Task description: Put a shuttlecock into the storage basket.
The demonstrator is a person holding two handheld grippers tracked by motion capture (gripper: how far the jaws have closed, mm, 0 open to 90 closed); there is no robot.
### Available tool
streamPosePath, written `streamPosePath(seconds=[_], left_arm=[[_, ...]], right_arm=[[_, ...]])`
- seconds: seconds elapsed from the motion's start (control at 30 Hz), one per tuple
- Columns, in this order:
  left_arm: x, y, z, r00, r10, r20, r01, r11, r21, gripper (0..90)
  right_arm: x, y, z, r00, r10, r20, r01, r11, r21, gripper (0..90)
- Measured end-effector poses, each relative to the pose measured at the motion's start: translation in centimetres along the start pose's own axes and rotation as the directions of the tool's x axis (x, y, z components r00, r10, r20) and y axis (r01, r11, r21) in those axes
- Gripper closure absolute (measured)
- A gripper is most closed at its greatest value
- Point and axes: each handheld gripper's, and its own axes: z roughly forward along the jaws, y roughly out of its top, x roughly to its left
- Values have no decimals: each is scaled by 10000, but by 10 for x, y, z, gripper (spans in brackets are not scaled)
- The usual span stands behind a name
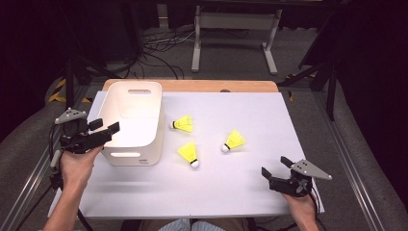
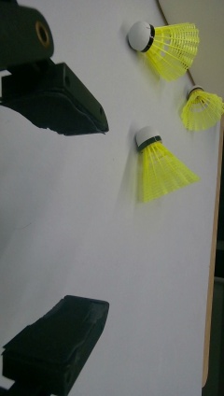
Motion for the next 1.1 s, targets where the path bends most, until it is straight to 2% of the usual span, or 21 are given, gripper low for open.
streamPosePath(seconds=[0.67,0.73,1.1], left_arm=[[-23,5,14,9979,381,515,-393,9990,217,340],[-27,6,16,9969,504,600,-520,9983,261,342],[-40,11,23,9924,661,1040,-697,9971,316,346]], right_arm=[[0,0,0,10000,-18,-38,18,10000,30,125],[0,0,0,10000,-20,-45,20,10000,26,125],[0,0,0,10000,53,-12,-53,10000,41,125]])
